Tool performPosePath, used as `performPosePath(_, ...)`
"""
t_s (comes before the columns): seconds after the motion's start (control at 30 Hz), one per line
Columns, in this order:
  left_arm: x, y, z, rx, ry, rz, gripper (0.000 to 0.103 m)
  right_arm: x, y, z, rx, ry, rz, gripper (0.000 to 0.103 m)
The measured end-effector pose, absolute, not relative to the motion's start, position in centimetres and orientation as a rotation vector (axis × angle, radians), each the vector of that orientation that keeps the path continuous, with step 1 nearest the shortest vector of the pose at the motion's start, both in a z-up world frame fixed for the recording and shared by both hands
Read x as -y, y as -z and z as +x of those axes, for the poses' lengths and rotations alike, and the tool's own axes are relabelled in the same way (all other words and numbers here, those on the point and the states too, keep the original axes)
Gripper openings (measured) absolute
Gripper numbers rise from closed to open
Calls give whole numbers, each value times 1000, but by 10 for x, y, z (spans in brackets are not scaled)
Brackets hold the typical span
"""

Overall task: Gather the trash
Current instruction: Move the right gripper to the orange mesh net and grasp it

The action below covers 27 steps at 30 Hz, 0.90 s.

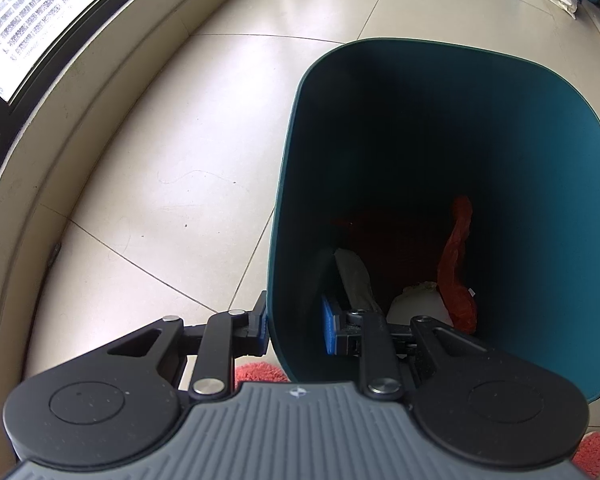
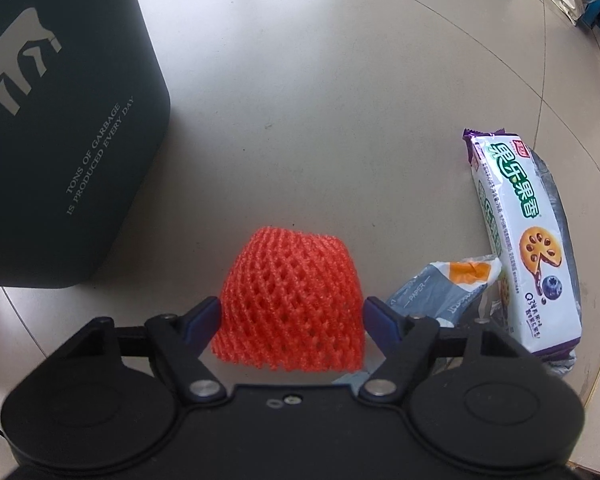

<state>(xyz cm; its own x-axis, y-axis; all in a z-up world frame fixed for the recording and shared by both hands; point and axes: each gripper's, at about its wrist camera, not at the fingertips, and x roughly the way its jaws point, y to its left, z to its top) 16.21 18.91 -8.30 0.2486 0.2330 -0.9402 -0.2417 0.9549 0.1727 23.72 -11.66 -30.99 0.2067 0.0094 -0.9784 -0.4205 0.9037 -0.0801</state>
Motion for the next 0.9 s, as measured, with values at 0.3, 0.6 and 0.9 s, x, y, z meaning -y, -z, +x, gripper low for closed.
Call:
performPosePath(0.3,-190,82,162,-1277,-321,-11,24,125,279,232,-1288,-323,-322,15)
performPosePath(0.6,-194,82,161,-1279,-319,-30,24,139,211,225,-1225,-375,-214,12)
performPosePath(0.9,-196,79,160,-1269,-316,-29,24,153,131,216,-1153,-429,-119,12)
